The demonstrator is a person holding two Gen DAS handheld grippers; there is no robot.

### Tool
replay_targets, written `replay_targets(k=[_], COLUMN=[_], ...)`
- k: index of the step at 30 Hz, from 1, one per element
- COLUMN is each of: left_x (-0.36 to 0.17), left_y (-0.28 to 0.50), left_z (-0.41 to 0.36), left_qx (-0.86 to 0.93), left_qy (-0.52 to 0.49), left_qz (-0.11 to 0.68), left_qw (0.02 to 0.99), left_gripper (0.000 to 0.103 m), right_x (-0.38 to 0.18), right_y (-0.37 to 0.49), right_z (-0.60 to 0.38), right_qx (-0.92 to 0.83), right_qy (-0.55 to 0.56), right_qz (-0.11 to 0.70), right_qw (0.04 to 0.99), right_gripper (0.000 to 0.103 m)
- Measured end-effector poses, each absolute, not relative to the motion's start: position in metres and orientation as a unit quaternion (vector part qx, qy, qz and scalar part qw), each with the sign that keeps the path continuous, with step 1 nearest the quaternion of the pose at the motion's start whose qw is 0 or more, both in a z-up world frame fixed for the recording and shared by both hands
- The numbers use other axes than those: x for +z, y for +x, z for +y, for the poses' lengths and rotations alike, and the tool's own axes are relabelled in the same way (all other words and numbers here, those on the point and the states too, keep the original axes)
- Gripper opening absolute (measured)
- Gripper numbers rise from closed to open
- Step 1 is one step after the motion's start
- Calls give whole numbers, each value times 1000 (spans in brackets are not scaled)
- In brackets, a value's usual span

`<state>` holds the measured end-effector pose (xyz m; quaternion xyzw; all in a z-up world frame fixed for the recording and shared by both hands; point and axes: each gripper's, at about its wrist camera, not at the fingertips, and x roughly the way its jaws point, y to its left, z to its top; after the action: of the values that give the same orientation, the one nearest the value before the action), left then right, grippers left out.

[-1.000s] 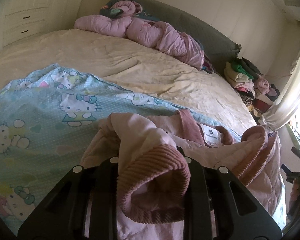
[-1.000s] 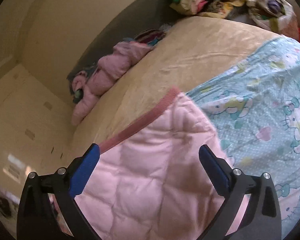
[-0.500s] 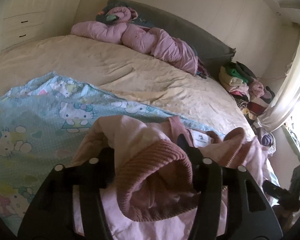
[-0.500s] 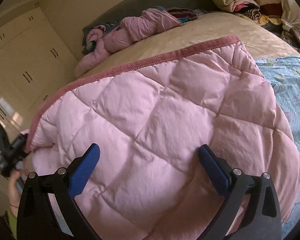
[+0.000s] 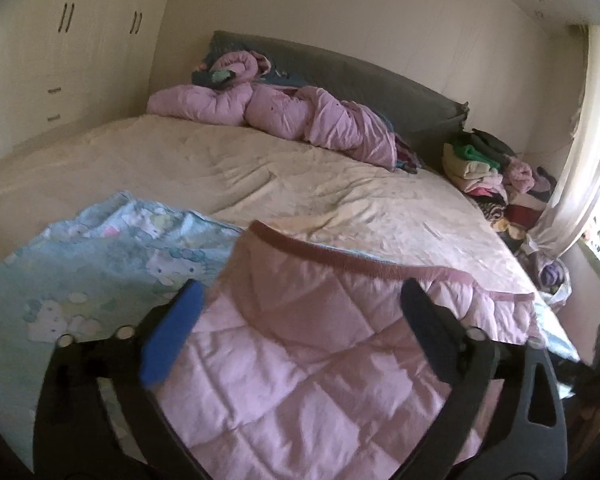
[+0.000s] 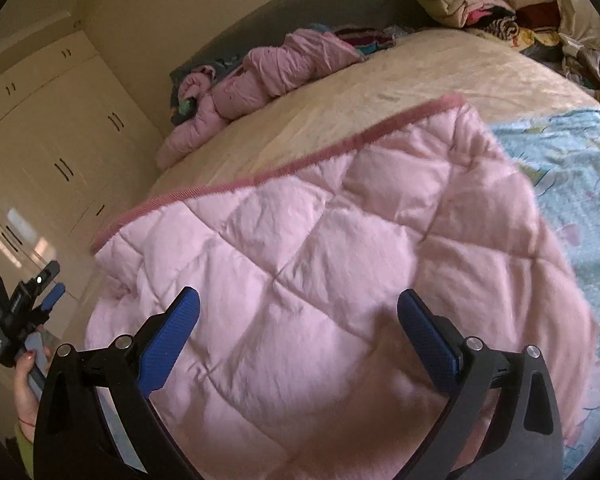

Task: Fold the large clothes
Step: 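Lay the hem over the jacket and open both tools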

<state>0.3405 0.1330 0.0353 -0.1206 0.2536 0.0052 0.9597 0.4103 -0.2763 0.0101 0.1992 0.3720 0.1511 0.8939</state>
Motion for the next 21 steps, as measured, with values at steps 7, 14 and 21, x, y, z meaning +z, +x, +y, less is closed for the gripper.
replay_targets(k=[7, 14, 21], left_x=[17, -33, -61], left_y=[336, 331, 340], left_z=[149, 185, 176], left_qx=[29, 16, -40], left_qy=[-110, -127, -154], left_qz=[288, 368, 404], left_qw=[951, 921, 901], left_gripper=[94, 94, 51], right_x=[31, 13, -24], right_y=[393, 400, 409], right_z=[-304, -338, -359], right_qx=[85, 24, 30], right_qy=[129, 93, 138], right_qz=[335, 359, 394], right_qw=[930, 928, 908], right_gripper=[99, 99, 84])
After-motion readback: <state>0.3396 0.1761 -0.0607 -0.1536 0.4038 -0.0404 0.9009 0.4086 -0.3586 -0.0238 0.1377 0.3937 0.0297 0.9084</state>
